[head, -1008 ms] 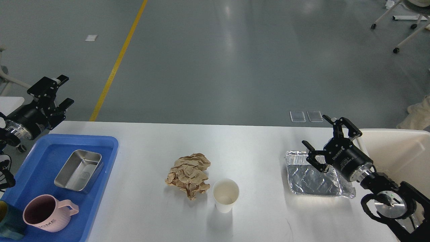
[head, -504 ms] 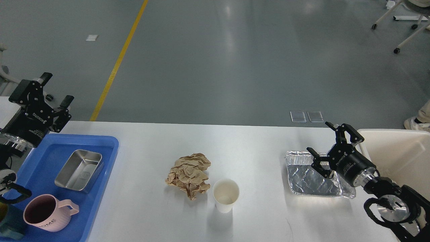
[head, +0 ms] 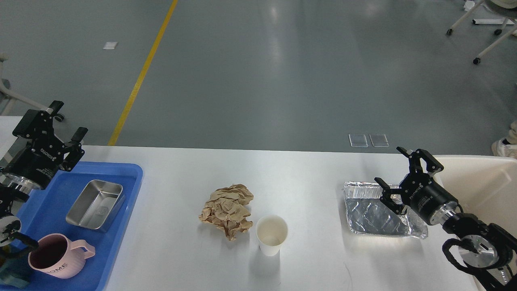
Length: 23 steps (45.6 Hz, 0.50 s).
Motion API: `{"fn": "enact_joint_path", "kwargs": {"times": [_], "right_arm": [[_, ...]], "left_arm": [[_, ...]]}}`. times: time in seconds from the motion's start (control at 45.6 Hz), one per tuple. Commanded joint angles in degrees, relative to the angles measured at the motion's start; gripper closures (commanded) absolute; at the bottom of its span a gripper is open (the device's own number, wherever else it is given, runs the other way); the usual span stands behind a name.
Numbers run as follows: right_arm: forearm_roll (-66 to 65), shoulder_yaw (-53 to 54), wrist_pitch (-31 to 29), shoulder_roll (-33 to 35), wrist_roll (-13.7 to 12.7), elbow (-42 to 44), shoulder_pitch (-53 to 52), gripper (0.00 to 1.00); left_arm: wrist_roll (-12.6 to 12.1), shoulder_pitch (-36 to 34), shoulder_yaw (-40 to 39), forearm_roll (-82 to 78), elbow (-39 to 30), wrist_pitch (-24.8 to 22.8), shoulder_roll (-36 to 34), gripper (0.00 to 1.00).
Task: Tidy desktop
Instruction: 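Raise the left gripper away from the blue tray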
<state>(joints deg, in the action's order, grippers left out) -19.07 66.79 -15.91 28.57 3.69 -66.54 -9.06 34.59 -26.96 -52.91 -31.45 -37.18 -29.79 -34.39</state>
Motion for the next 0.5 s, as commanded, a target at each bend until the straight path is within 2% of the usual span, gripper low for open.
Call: {"fn": "enact_joint_path", "kwargs": {"times": [0.0, 0.088, 0.153, 0.372, 0.482], "right_arm": [[0.2, 0.5, 0.5, 0.1, -0.1, -0.3, 0.0, 0.0], [0.2, 0.4, 1.8, 0.0, -0.2, -0.3, -0.1, 0.0], [0.3, 0.4, 2.5, 0.0, -0.2, -0.4, -0.1, 0.0], [0.3, 0.9, 4.4, -0.4, -0.2, -1.1, -0.1, 0.0], [0.3, 3.2, 5.5, -0.9, -0.1, -1.5, -0.1, 0.0]], "left_arm": [[-7.2, -0.6, -1.3, 2.0, -0.1, -2.6, 0.5, 0.03], [-12.0, -0.5, -2.1, 6.9, -0.1, -3.0, 1.3, 0.03], [-14.4, -0.5, -2.2, 9.6, -0.1, -3.1, 2.0, 0.03], [-16.8, -0.4, -2.5, 14.0, -0.6, -2.7, 2.8, 0.03], [-20.4, 0.2, -2.6, 16.9, -0.8, -2.7, 2.4, 0.03]]}}
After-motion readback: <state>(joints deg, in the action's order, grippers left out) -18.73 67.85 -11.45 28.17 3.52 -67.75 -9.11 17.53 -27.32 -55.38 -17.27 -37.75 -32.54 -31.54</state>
